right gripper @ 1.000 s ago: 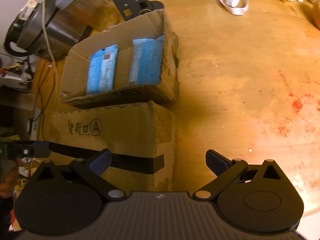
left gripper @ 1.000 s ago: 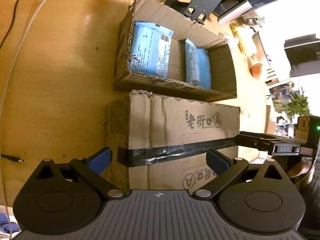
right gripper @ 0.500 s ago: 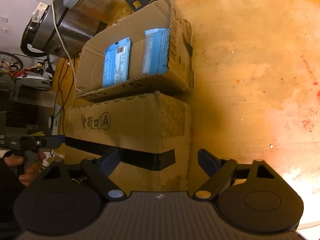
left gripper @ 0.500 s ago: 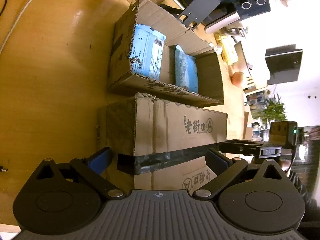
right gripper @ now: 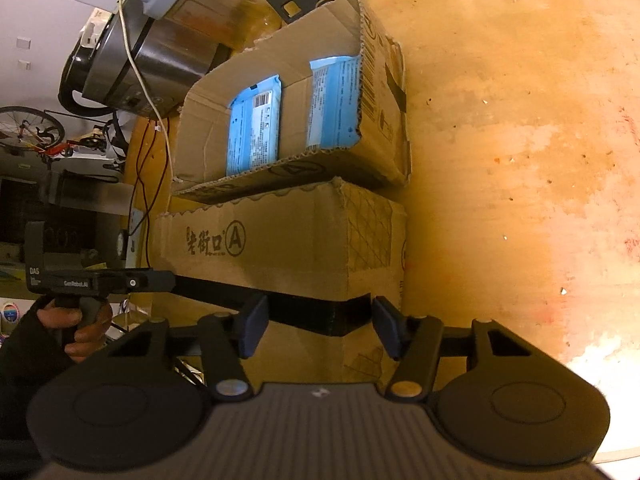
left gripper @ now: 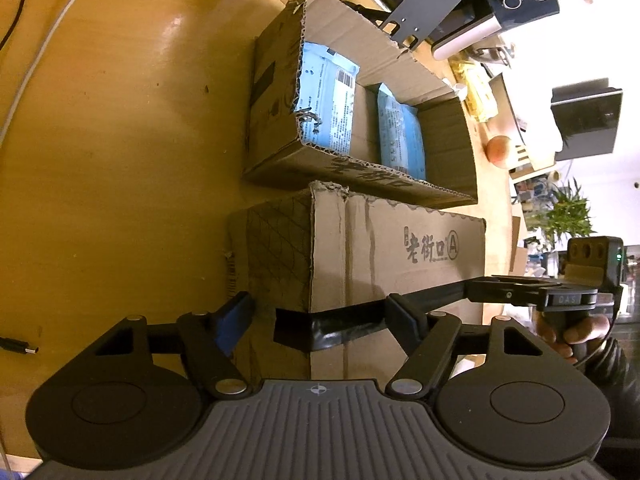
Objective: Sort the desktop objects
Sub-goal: 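Grasp the edge of the printed flap with both grippers, then fold the printed flap up and over the packets with both grippers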
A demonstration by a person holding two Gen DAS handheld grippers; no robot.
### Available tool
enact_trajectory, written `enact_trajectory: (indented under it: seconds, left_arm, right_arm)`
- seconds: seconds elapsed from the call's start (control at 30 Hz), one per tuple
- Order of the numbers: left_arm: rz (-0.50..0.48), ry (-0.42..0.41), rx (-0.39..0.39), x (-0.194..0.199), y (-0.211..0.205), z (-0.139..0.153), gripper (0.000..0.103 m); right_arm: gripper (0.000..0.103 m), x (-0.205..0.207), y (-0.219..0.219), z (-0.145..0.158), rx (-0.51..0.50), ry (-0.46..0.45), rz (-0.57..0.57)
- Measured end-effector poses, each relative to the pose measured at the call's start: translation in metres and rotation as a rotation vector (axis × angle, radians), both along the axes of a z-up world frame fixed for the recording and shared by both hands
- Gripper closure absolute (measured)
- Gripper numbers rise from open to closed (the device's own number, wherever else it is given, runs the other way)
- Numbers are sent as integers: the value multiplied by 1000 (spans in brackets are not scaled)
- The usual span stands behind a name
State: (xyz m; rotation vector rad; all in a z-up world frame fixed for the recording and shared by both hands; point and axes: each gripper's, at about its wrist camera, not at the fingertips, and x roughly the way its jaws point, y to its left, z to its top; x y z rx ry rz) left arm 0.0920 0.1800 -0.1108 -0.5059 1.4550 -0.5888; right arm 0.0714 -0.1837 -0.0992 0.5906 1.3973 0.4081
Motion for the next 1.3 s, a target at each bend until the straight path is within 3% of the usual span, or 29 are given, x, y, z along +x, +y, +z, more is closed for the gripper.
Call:
enact_trajectory:
  seconds: [0.7, 1.3]
  left_arm:
    - [12, -34, 5, -11, -4, 13, 35]
    - [16, -73, 41, -17, -13, 75, 36]
  right_arm:
    - [51, -8, -4, 6, -8, -6, -16]
    - [53, -17, -8, 60, -9, -22, -45]
